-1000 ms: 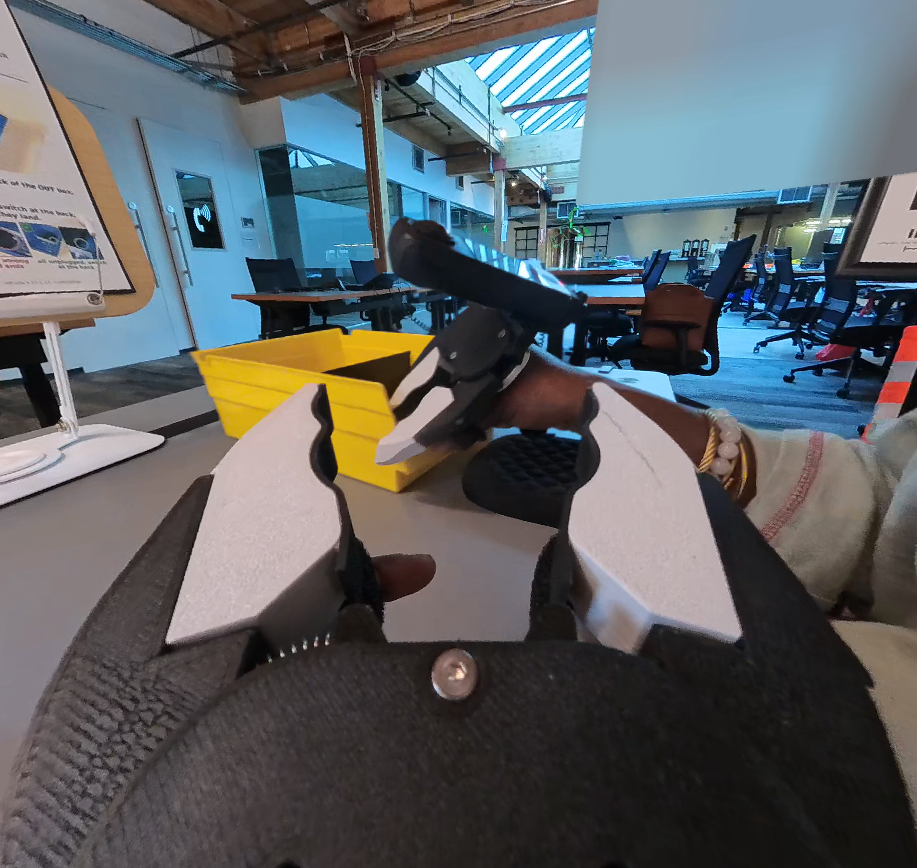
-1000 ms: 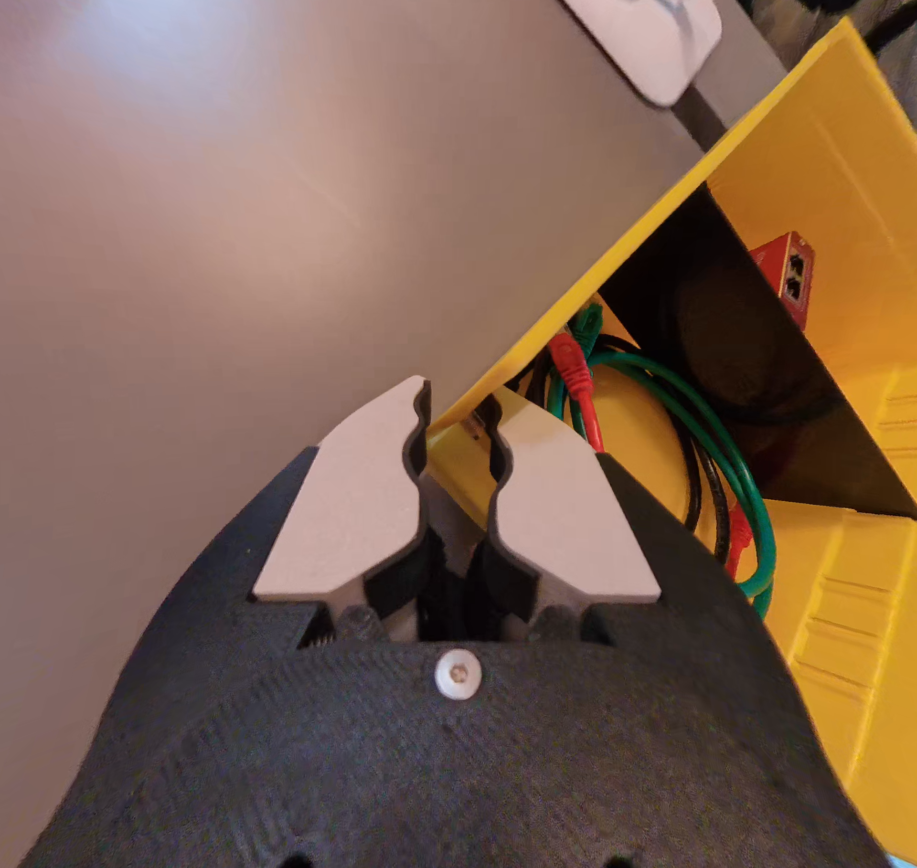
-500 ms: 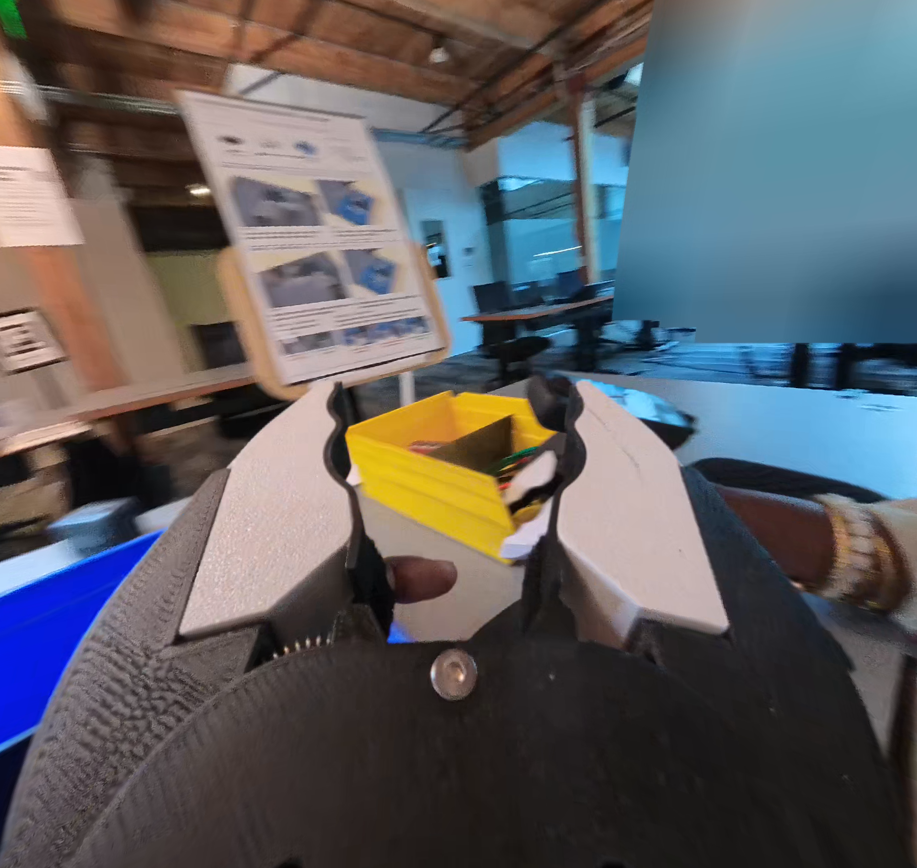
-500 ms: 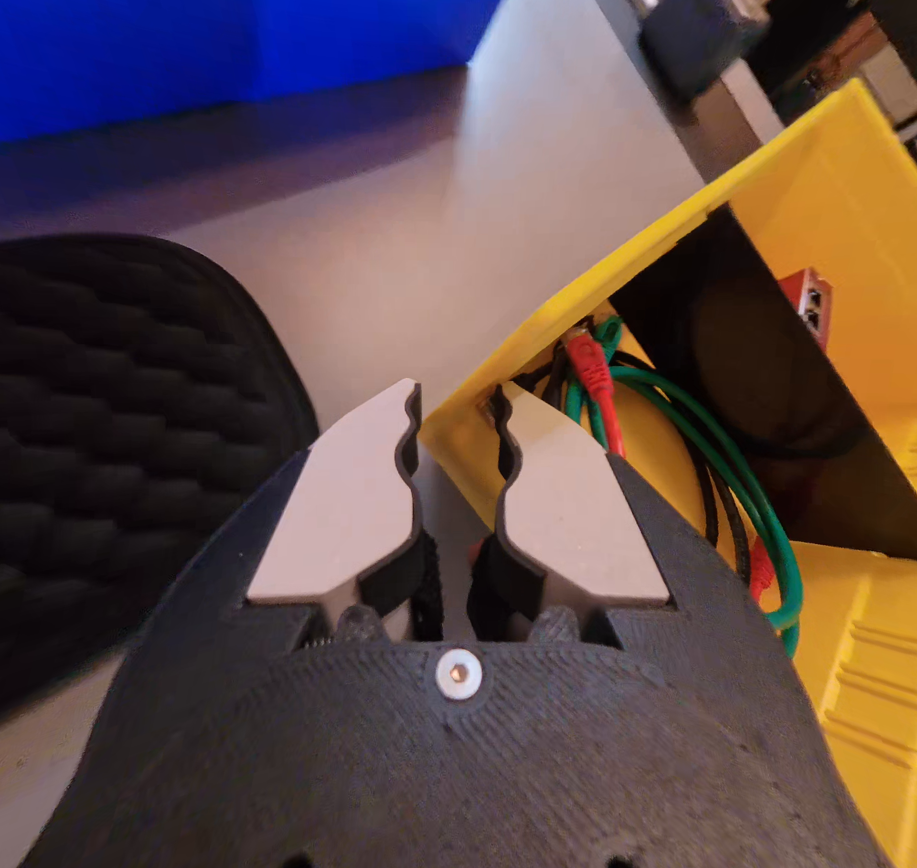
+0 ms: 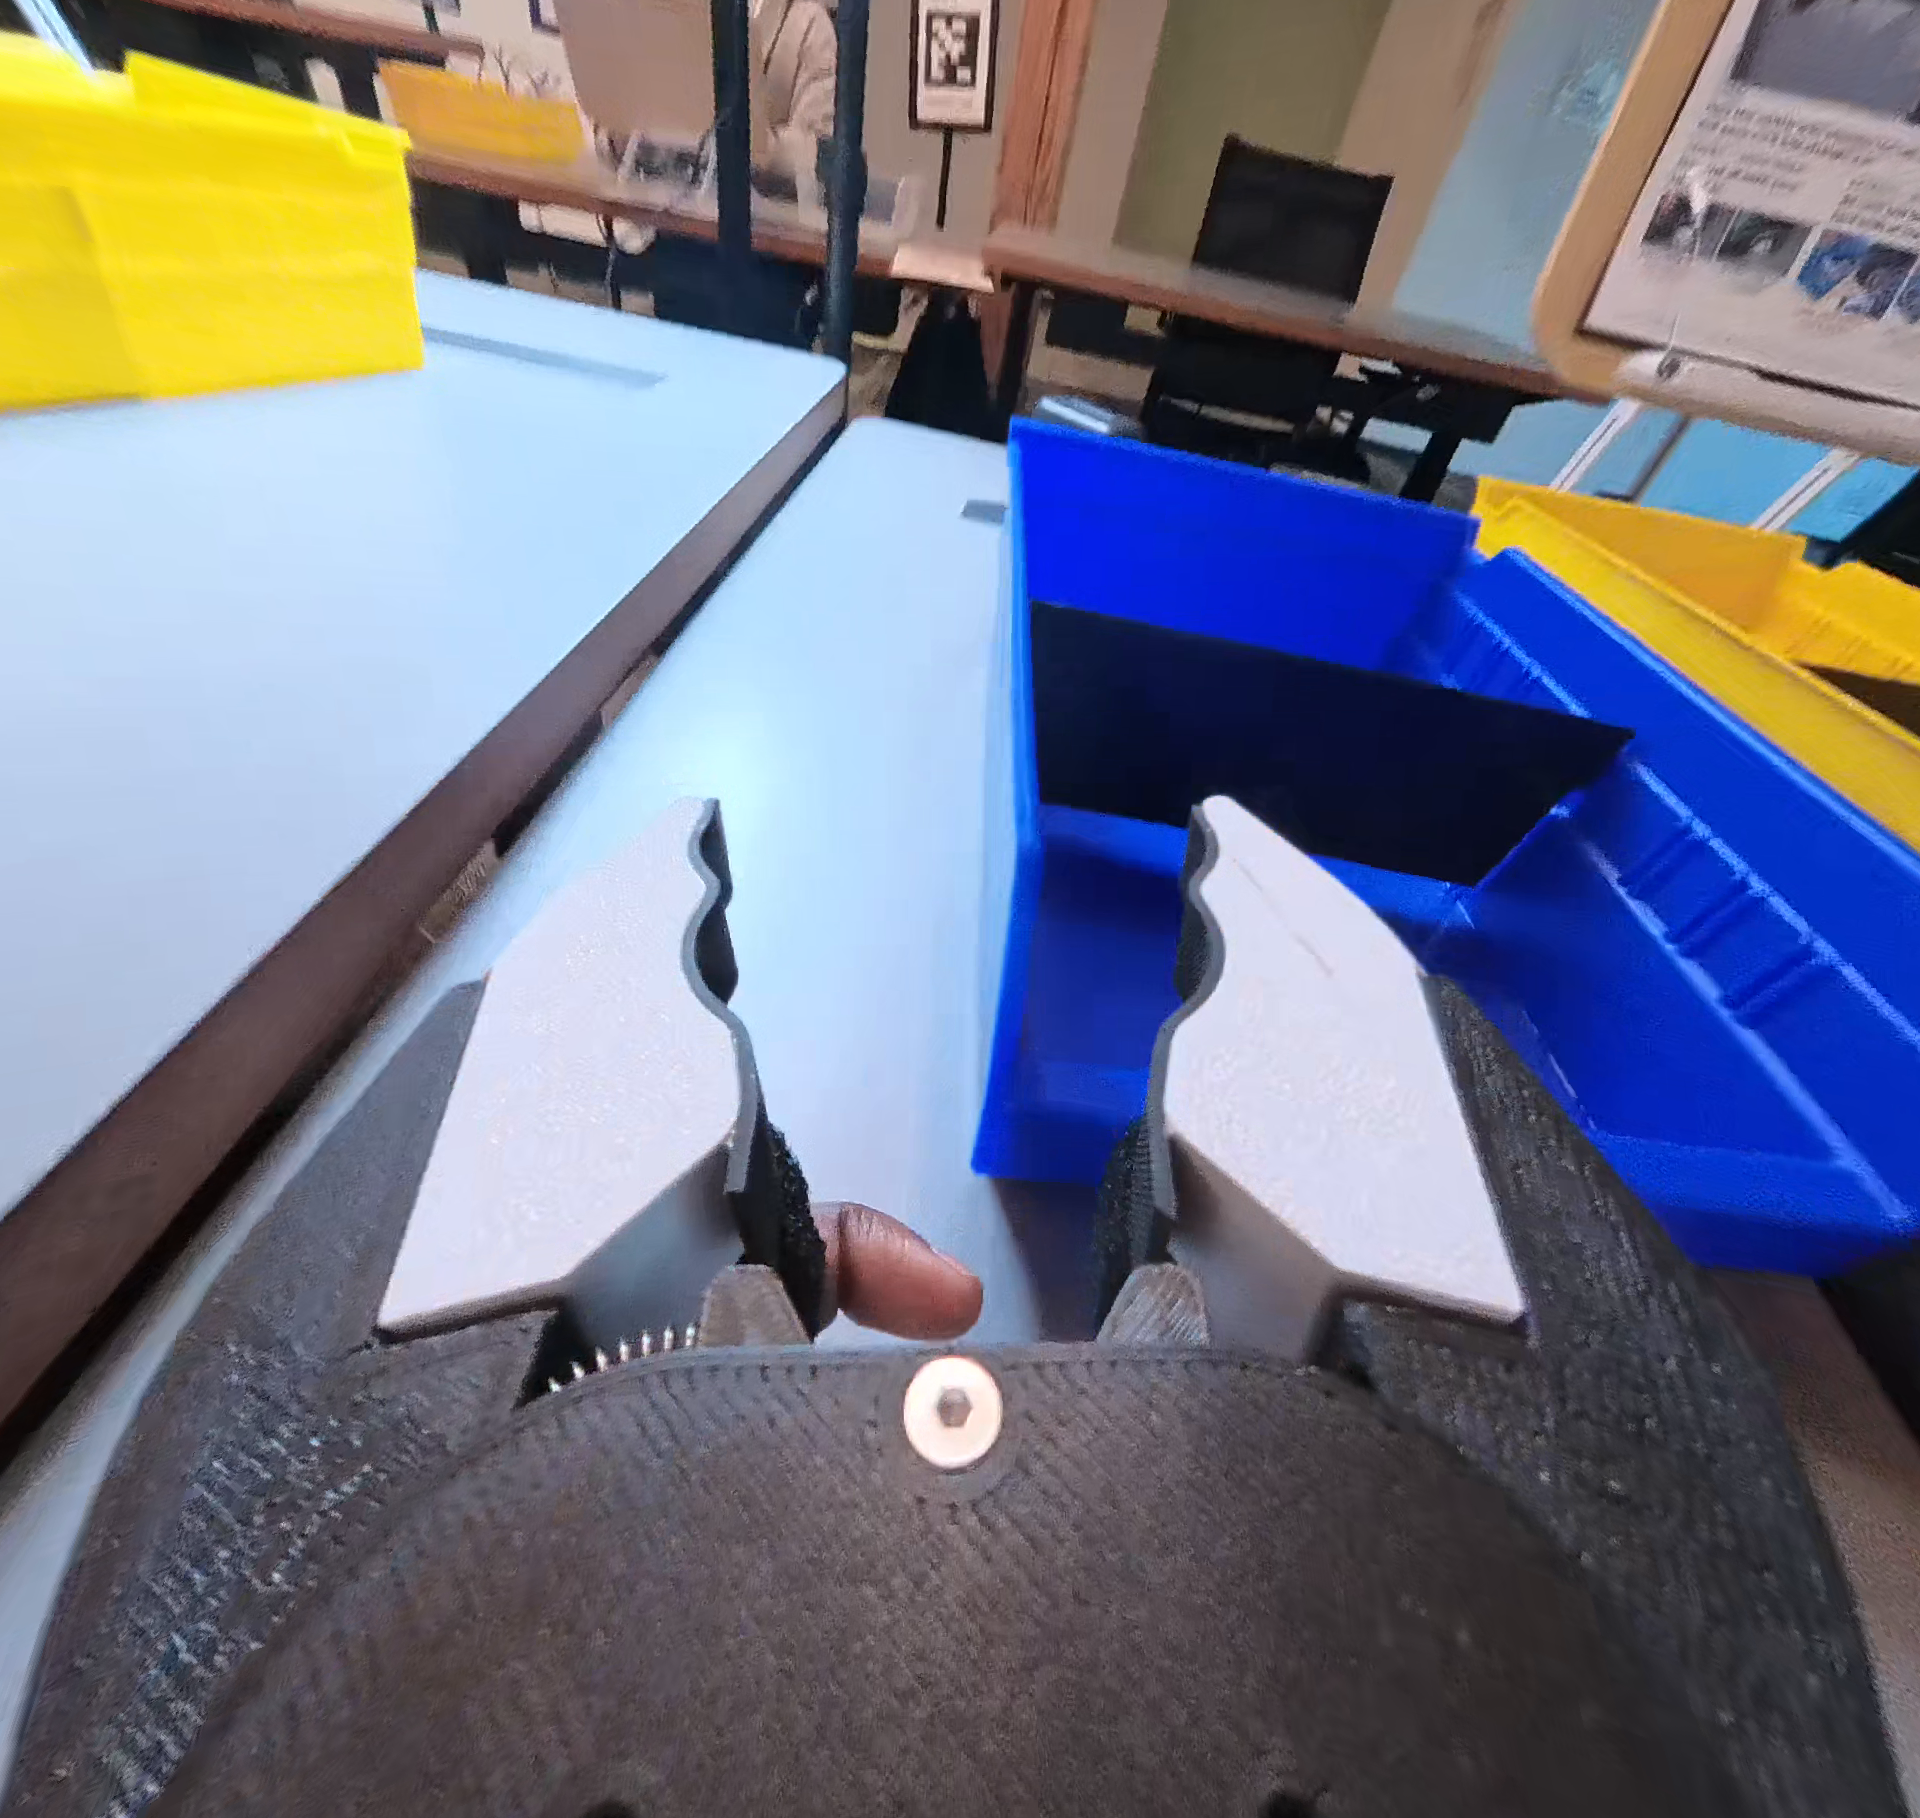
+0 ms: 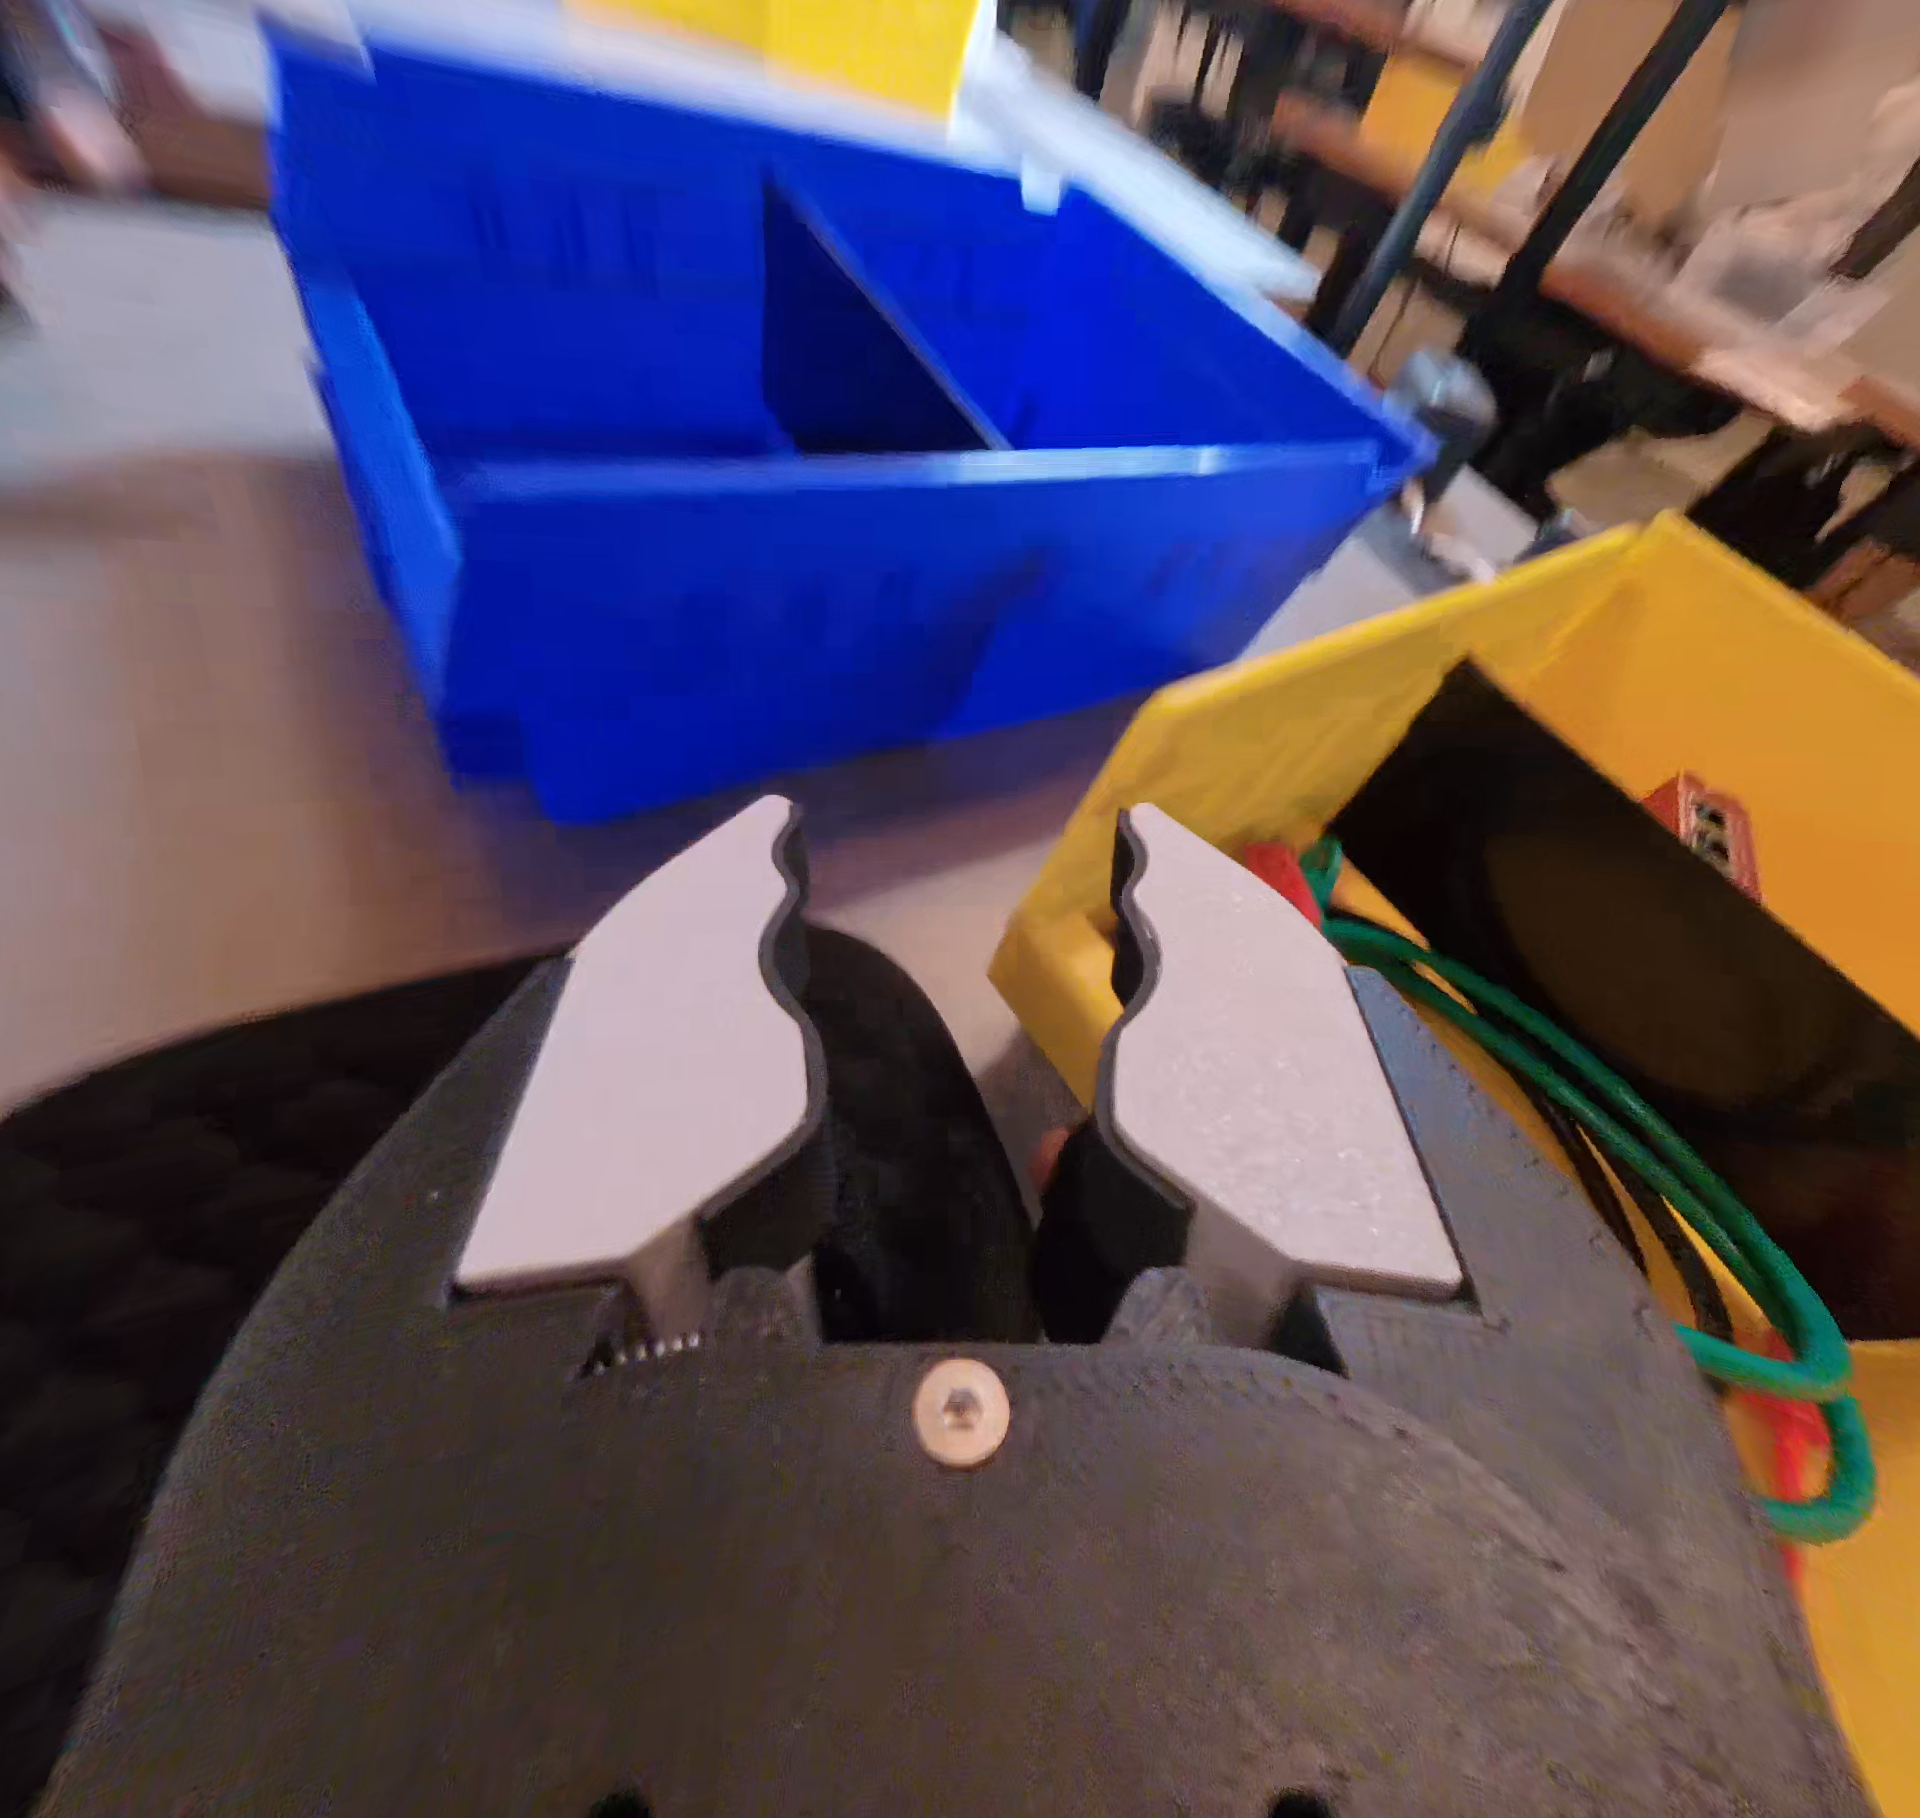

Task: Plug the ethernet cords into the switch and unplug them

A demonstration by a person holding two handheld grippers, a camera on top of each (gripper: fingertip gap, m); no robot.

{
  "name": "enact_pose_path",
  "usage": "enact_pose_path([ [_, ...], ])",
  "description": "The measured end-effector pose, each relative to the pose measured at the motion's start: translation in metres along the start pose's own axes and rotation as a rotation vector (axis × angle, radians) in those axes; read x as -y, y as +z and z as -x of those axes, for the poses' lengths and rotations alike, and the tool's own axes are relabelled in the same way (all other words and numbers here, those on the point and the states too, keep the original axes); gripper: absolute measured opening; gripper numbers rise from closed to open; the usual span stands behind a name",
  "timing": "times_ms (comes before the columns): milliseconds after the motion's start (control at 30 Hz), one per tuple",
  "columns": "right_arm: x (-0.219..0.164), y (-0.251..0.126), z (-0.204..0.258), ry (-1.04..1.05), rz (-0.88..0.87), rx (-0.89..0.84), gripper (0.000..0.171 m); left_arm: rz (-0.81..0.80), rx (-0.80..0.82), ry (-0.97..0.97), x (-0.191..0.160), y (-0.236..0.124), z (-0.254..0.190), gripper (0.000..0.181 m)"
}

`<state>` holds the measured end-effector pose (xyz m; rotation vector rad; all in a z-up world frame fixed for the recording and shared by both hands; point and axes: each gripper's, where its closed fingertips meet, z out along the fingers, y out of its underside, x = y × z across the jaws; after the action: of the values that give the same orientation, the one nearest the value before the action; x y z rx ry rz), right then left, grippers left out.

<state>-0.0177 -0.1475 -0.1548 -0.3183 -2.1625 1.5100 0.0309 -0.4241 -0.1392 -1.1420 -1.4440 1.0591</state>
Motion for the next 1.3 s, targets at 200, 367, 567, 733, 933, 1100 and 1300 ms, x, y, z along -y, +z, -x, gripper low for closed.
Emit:
enact_pose_path([
  [200,0.035,0.017,0.06,0.123,-0.088,0.15,0.087,0.143,-0.059,0.014,-0.036,0.027,-0.02,0.076],
  [367,0.014,0.048,0.059,0.11,0.111,0.138,0.081,0.179,-0.049,0.086,-0.042,0.032,-0.032,0.013],
  [567,0.003,0.049,0.02,-0.039,0.159,-0.025,0.037,0.15,0.07,0.286,-0.027,0.033,-0.044,0.005],
  [733,0.033,0.024,-0.004,-0.117,-0.002,-0.148,0.031,-0.048,0.119,0.346,0.023,0.017,-0.073,0.005],
  [933,0.084,-0.061,-0.037,-0.276,-0.202,-0.368,0.029,-0.385,0.054,0.314,0.089,-0.016,-0.147,0.005],
  [1100,0.077,-0.166,-0.084,-0.3,-0.2,-0.569,0.025,-0.445,-0.117,0.296,0.097,-0.019,-0.254,0.007],
  [1300,0.016,-0.291,-0.146,-0.214,-0.067,-0.826,0.022,-0.367,-0.37,0.336,0.071,0.012,-0.407,0.008],
])
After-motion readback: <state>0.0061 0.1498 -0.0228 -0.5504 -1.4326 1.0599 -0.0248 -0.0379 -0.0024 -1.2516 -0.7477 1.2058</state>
